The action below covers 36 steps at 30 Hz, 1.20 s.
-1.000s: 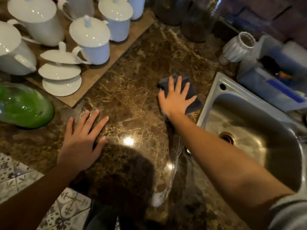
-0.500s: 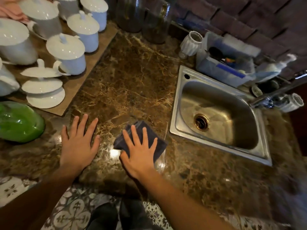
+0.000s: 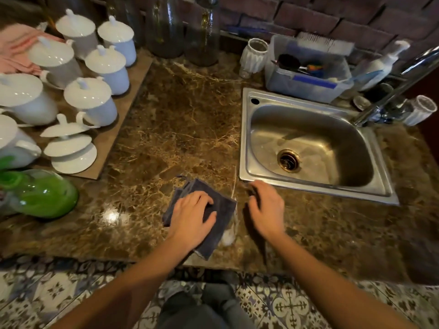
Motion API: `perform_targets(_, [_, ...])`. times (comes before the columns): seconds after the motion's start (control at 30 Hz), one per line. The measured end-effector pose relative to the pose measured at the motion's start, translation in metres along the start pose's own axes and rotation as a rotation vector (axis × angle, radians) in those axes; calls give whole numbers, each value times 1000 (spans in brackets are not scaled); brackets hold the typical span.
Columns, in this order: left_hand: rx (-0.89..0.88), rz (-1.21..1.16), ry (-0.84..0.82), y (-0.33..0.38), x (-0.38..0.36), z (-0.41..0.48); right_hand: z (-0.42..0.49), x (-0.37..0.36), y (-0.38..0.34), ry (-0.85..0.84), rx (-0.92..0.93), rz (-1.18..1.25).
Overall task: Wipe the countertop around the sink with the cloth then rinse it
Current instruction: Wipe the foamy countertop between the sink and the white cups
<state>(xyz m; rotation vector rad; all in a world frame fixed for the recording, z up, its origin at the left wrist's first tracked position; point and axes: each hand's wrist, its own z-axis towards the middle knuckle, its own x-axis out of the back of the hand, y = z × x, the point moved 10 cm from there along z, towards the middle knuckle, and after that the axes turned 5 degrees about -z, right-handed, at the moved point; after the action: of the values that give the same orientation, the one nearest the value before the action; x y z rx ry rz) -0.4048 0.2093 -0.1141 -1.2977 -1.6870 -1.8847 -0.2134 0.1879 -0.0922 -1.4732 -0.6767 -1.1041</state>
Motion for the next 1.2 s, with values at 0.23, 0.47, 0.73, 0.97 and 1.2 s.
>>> perform_targets(0.23, [249, 185, 50, 1, -36, 8, 3, -9, 87, -157, 21, -280])
perform_targets(0.47, [272, -291, 319, -17, -16, -4, -3, -21, 91, -188, 40, -348])
perform_targets(0.73, [486, -1053, 446, -2, -1, -29, -2, -22, 92, -194, 46, -356])
perform_targets(0.97, [304, -208, 173, 53, -73, -27, -2, -21, 92, -182, 48, -343])
perform_targets(1.2, [357, 250, 145, 29, -88, -8, 20, 3, 80, -23, 142, -264])
